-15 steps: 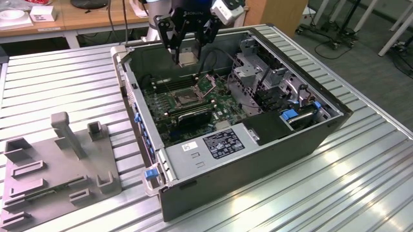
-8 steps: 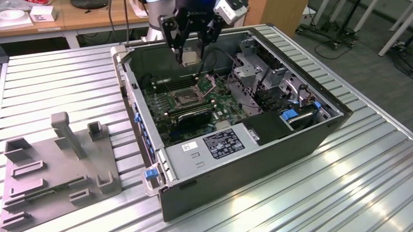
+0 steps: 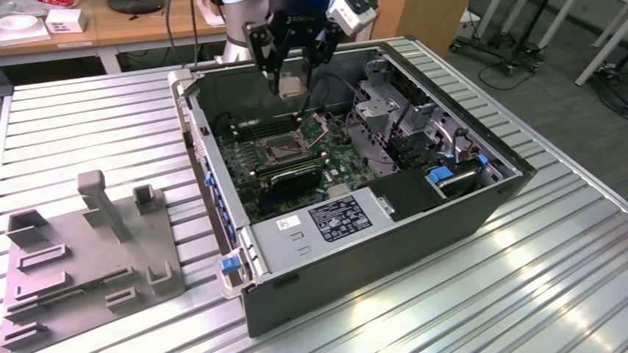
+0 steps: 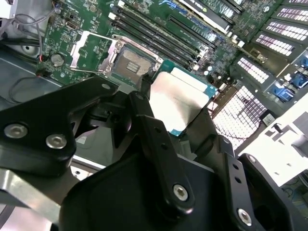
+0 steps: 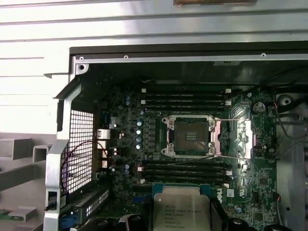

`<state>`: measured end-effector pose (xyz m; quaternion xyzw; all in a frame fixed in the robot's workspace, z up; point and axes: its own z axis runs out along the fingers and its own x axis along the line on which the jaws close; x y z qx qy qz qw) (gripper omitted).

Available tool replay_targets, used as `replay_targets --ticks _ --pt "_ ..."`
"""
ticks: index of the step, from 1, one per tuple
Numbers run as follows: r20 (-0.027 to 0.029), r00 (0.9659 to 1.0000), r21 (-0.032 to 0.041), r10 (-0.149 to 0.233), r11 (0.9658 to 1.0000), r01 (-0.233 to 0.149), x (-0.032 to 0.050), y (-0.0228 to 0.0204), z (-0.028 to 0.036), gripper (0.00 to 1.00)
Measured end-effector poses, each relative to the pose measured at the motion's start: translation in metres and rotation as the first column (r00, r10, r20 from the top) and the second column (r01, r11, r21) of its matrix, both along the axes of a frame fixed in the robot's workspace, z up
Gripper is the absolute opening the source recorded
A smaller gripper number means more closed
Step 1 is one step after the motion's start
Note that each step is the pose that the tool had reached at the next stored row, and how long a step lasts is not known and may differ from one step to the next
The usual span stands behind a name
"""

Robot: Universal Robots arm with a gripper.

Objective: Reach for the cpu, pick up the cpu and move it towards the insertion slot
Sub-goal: 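Pick up the cpu and move it towards the insertion slot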

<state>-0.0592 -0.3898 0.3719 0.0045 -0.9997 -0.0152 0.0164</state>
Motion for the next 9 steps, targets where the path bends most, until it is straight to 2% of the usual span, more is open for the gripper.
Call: replay_targets --ticks 5,7,9 --pt "0.0017 1.0 0.0001 0.0 1.0 0.0 0.0003 0.0037 -0.0003 0.55" --pt "0.0101 0.9999 0.0002 0.0 1.0 0.0 0.0003 0.0047 -0.0004 0.55" --pt "0.0246 0.9997 0.0 0.0 1.0 0.0 0.0003 0.0056 -0.0003 0.55"
